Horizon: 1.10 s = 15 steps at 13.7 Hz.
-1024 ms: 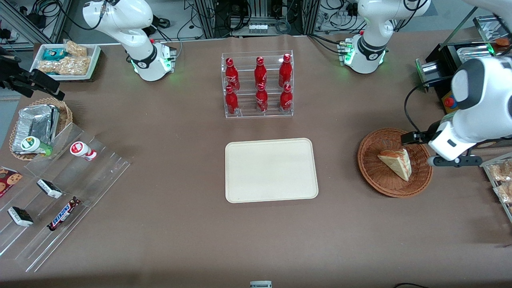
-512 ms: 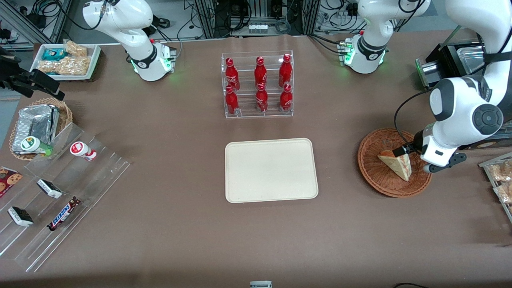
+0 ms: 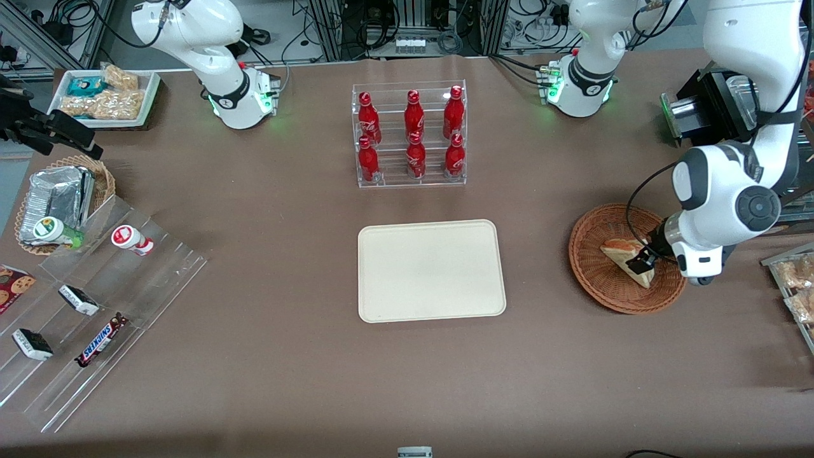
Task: Place sandwich from basket to tray
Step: 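Move the open left gripper down over the sandwich in the wicker basket, then close the left gripper on the wrapped sandwich and lift it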
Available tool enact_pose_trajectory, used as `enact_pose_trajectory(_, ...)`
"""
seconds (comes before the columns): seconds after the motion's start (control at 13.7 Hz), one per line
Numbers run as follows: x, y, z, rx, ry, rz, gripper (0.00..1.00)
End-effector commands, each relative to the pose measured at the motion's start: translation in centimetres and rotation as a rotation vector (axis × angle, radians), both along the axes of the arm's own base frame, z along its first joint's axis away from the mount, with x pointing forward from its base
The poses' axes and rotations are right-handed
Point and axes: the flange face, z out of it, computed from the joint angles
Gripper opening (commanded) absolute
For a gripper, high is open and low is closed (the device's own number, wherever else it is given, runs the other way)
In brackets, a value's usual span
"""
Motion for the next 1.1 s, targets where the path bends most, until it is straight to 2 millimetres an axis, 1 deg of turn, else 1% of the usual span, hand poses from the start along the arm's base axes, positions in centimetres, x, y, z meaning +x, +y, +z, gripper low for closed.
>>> enact_pose_trajectory(0.0, -0.6, 0.6, -2.0, 0.007, 0.024, 0.064, 0.77)
enact_pose_trajectory(0.07, -0.6, 0.6, -1.8, 0.010, 0.031, 0.085, 0.24)
enact_pose_trajectory(0.15, -0.5, 0.6, -1.6, 0.012, 0.037, 0.097, 0.04)
enact_pose_trajectory(0.22, -0.1, 0.5, -1.1, 0.012, 0.043, 0.095, 0.02)
enact_pose_trajectory(0.29, 0.5, 0.4, -0.1, 0.010, 0.048, 0.095, 0.01)
enact_pose_trajectory(0.44, 2.1, -0.3, 2.3, 0.006, 0.060, 0.082, 0.01)
enact_pose_trajectory(0.51, 2.7, -1.4, 3.5, 0.002, 0.068, 0.065, 0.01)
enact_pose_trajectory(0.59, 3.3, -3.0, 4.7, 0.002, 0.072, 0.035, 0.01)
enact_pose_trajectory(0.66, 3.6, -4.9, 5.6, 0.000, 0.077, -0.006, 0.01)
enact_pose_trajectory(0.73, 3.9, -7.4, 6.6, -0.003, 0.069, -0.052, 0.01)
enact_pose_trajectory(0.8, 4.2, -9.9, 6.8, -0.010, 0.064, -0.086, 0.01)
enact_pose_trajectory(0.88, 4.2, -12.6, 6.4, -0.037, 0.068, -0.108, 0.01)
enact_pose_trajectory(0.95, 4.4, -16.5, 6.5, -0.075, 0.059, -0.141, 0.01)
enact_pose_trajectory(1.02, 4.6, -19.3, 6.2, -0.093, 0.054, -0.173, 0.01)
